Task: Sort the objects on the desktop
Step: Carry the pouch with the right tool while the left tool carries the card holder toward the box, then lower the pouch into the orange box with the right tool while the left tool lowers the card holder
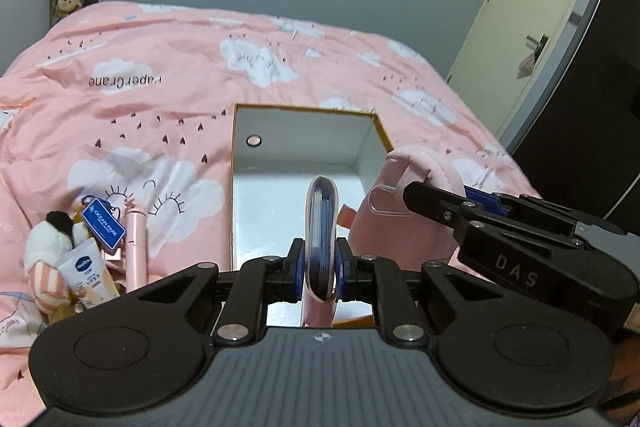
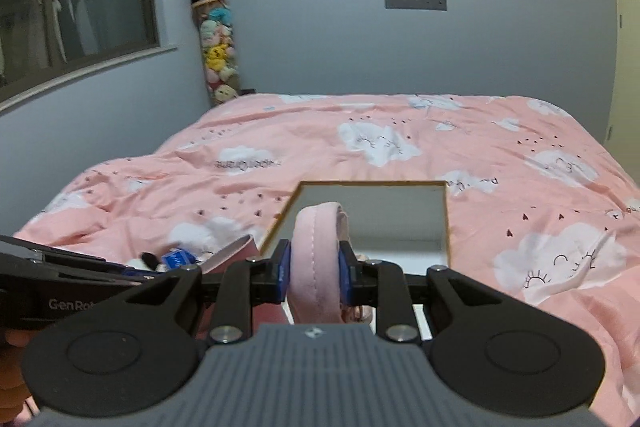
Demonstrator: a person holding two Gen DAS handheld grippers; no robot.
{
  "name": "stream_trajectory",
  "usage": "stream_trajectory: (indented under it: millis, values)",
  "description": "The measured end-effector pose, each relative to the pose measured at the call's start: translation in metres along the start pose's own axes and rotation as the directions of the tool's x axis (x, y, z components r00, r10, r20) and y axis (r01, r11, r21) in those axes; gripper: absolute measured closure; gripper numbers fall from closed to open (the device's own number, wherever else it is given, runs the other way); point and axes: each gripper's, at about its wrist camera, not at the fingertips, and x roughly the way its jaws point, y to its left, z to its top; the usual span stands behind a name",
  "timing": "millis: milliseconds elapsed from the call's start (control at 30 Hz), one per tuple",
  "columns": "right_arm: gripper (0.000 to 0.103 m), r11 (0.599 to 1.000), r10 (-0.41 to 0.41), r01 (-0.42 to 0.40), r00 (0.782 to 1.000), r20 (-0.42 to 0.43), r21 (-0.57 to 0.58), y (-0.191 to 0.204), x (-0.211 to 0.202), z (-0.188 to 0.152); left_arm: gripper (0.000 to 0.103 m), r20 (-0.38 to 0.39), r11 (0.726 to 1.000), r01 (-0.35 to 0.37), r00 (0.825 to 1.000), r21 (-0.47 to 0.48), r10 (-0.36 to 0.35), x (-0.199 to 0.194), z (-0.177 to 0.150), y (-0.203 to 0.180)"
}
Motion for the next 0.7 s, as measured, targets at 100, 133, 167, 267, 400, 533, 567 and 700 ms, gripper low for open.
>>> stream_trajectory:
  millis: [100, 133, 167, 267, 400, 533, 567, 700]
  values:
    - [0.078, 1.000, -0.028, 0.028, 0.999, -0.020, 0.004, -0.005, 0.018, -0.004, 0.087, -0.010, 0.999, -0.032, 0.999, 0.013, 0.032, 0.016, 0.003, -0.002]
    - [0.078, 0.999, -0.037, 0.037, 0.999, -0.029, 0.009, -0.007, 0.023, -0.006, 0.087, -0.013, 0.999, -0.039, 0.999, 0.015, 0.040, 0.021, 0.005, -0.002]
    - [0.078, 0.999, -0.045, 0.045, 0.998, -0.037, 0.017, -0.009, 0.028, -0.008, 0.087, -0.017, 0.999, -0.043, 0.999, 0.011, 0.043, 0.025, 0.006, -0.002]
    - [0.078, 0.998, -0.053, 0.055, 0.997, -0.054, 0.037, -0.014, 0.037, -0.013, 0.087, -0.015, 0.999, -0.043, 0.999, 0.015, 0.043, 0.033, 0.011, -0.003]
    - [0.078, 0.997, -0.051, 0.055, 0.997, -0.062, 0.063, -0.019, 0.044, -0.014, 0.087, 0.017, 0.999, -0.034, 0.999, 0.040, 0.033, 0.038, 0.019, -0.008]
    - [0.078, 0.996, -0.050, 0.054, 0.997, -0.055, 0.068, -0.022, 0.050, -0.012, 0.087, -0.023, 1.000, -0.014, 1.000, 0.026, 0.014, 0.052, 0.021, -0.003]
    - [0.078, 0.996, -0.047, 0.051, 0.997, -0.062, 0.069, -0.022, 0.053, -0.013, 0.087, -0.038, 1.000, -0.017, 0.999, 0.025, 0.018, 0.057, 0.019, -0.001]
    - [0.078, 0.996, -0.020, 0.030, 0.994, -0.111, 0.089, -0.022, 0.070, -0.022, 0.087, -0.110, 1.000, -0.007, 0.994, 0.001, 0.007, 0.075, 0.011, 0.014]
